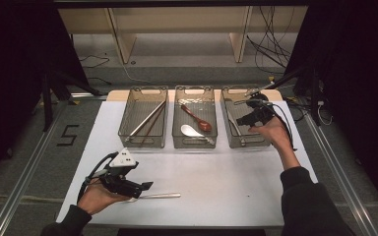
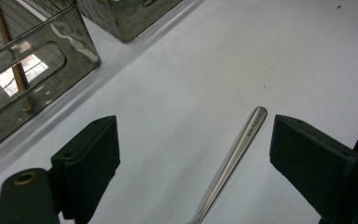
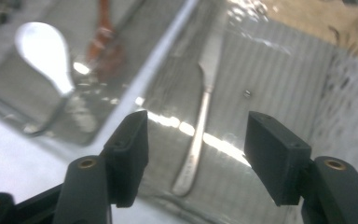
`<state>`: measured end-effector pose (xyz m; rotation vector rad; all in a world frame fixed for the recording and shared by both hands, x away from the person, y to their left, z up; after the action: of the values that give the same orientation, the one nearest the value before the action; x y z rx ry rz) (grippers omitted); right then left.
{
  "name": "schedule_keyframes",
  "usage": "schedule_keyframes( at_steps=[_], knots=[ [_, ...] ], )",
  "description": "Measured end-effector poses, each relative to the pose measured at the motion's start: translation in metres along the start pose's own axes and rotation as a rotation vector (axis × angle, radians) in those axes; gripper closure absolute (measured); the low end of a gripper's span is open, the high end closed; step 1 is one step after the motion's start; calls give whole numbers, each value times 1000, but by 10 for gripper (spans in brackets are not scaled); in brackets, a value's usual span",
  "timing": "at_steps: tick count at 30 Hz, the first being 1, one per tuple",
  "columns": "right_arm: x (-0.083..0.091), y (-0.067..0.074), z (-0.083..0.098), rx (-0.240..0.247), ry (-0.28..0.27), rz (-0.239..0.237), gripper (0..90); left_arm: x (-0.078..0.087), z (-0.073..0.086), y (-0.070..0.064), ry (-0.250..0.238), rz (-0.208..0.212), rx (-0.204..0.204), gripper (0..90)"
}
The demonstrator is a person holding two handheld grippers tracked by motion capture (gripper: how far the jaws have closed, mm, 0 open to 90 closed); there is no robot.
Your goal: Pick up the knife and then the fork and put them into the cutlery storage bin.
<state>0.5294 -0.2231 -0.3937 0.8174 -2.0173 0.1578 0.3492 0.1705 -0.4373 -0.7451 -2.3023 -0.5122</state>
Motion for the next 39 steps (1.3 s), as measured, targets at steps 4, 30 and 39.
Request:
schedule_keyframes(
  at_steps=[4, 30, 39],
  knots=[
    [15, 24, 8, 69, -41, -62, 366, -3, 2, -2, 27, 6, -19, 152],
    [21, 101, 93, 218, -59, -233, 313, -17, 14, -12, 184, 30, -139, 172],
    [20, 118, 105, 250, -101, -250, 291, -19, 16, -14, 215, 24, -173, 172]
  ],
)
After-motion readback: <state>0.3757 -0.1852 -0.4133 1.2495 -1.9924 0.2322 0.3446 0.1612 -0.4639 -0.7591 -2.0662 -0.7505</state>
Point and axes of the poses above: each handheld gripper's, and its own axes: x roughly backward along the jaws, z roughly out of its underside, y roughly to its left, the point moved 3 cm from there along -x, roughly forward along the jaws, and after that the axes turned 15 degrees about -z, right-handed, at the moved point
